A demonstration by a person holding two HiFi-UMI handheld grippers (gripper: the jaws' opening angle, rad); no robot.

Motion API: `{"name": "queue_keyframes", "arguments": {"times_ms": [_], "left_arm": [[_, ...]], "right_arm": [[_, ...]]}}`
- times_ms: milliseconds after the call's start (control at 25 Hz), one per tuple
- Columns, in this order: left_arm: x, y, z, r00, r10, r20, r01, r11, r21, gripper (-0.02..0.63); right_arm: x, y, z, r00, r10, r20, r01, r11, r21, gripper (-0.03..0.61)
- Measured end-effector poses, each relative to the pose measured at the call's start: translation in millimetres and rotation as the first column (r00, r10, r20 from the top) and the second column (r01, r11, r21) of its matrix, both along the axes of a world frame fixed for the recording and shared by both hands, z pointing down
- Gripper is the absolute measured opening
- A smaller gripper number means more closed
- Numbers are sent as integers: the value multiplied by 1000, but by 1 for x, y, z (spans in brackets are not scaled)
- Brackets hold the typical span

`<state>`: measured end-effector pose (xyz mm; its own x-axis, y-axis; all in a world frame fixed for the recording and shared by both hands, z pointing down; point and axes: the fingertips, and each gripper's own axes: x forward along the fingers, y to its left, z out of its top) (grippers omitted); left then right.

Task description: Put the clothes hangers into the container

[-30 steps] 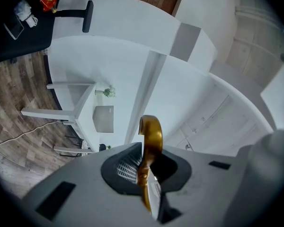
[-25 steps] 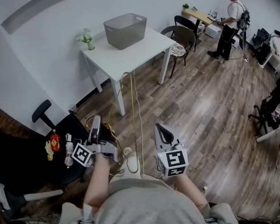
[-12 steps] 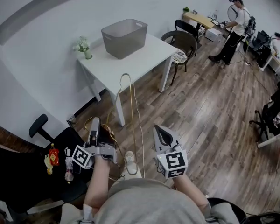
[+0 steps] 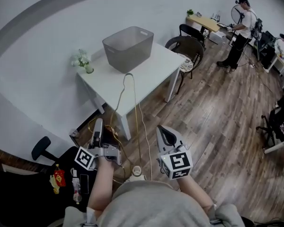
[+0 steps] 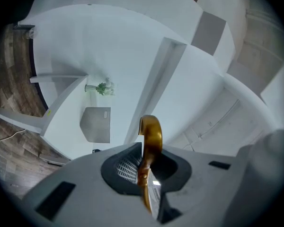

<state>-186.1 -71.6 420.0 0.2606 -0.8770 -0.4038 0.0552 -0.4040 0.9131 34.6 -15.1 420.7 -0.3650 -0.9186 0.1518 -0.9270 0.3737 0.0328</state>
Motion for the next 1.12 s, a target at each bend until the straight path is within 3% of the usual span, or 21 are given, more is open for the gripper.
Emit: {"name": "queue_keyframes", "arguments": {"times_ms": [560, 1120], "left_arm": [[-25, -120, 12, 999, 31, -13, -31, 999, -21, 28], [-23, -192, 2, 1000, 28, -13, -29, 999, -31, 28]], "right_arm": [[-22, -118, 6, 999, 52, 13, -52, 999, 3, -2], [-14, -162, 13, 997, 80, 4, -80, 996, -28, -2]]}}
